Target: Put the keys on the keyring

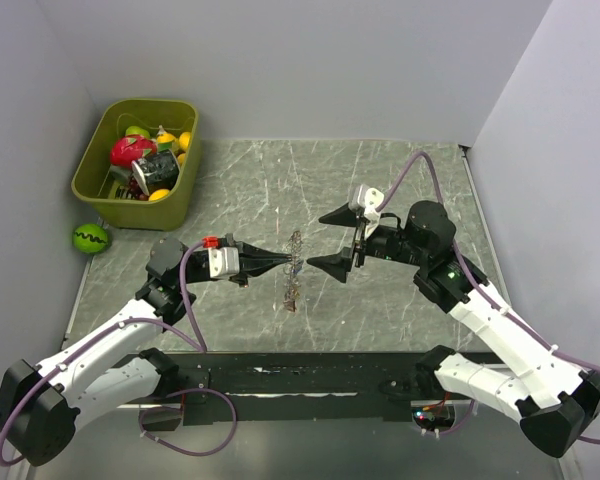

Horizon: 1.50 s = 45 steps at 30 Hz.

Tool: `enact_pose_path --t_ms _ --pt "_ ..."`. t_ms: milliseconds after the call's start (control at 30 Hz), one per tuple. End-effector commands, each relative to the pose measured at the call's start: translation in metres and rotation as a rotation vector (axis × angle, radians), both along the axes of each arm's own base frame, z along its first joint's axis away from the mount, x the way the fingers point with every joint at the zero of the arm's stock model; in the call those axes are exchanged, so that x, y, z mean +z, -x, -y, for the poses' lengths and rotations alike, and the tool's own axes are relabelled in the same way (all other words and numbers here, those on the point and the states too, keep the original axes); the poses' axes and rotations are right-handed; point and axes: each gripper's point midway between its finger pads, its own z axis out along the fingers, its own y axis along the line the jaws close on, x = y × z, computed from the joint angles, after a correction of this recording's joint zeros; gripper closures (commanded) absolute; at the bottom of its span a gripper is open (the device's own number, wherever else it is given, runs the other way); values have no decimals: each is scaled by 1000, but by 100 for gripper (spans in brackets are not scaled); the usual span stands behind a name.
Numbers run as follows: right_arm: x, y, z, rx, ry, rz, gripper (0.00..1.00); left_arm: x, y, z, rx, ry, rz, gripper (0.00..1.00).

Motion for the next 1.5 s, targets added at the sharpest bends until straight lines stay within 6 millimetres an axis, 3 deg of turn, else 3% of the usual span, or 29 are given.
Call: enact_pose_path --t_ms 0,367,700,833,1000,1133,1167,1233,1267,1300,1367,1467 --pt "10 -4 1 -23 -37 32 0 20 0 -2 16 41 86 99" --pt "2 -10 0 -39 -23 13 0 14 -5 1 18 26 76 99" --pt "0 -24 11 -172 -63 -19 0 -13 -39 17 70 -27 21 99" --pt "3 -26 19 -223 -79 -14 0 -29 -59 35 49 -37 -3 99" --pt "9 -23 26 -248 -105 0 0 -22 -66 63 -59 20 -11 99" --pt "18 -20 34 -272 -126 22 0 -17 -75 99 -148 58 -19 99" --pt "20 -19 36 -282 -132 30 0 -10 -70 106 -182 90 -12 99" --pt "25 -16 42 -296 -148 48 0 -14 -75 119 -210 114 -34 99" --pt "25 -17 44 -312 -151 51 0 -4 -69 122 -242 163 -29 99" --pt "29 -15 47 -317 -159 61 0 -14 -73 129 -253 168 -55 99" --pt "28 -15 50 -334 -161 60 0 -11 -67 133 -293 229 -66 99" --pt "27 -16 53 -348 -155 60 0 -36 -72 140 -313 262 -167 99"
